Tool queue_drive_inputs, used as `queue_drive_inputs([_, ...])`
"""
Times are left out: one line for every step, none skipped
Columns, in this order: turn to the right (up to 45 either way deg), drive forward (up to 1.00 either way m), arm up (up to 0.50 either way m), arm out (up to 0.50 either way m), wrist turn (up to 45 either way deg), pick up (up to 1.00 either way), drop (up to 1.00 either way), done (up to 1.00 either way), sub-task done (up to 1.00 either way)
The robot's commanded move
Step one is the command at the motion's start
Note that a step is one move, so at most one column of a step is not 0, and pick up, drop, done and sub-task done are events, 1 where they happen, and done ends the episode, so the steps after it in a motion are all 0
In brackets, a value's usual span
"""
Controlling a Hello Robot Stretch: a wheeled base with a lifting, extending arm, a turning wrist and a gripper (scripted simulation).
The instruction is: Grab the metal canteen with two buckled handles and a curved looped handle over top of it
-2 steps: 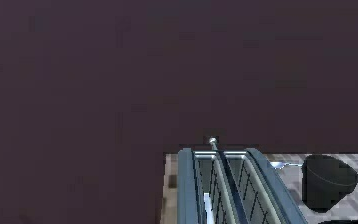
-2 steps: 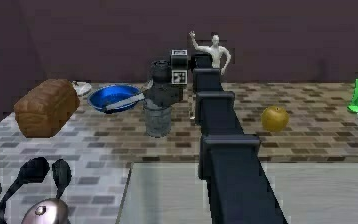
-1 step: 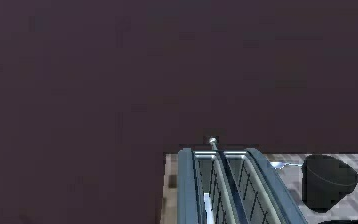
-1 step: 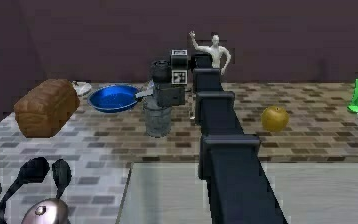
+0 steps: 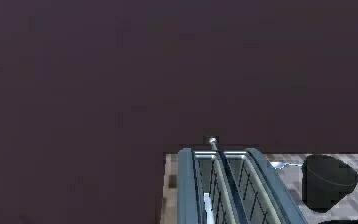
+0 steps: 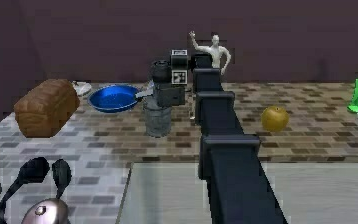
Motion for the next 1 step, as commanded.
queue_drive_inputs([0.0,0.0,0.0,0.0,0.0,0.0,0.0,1.0,0.0])
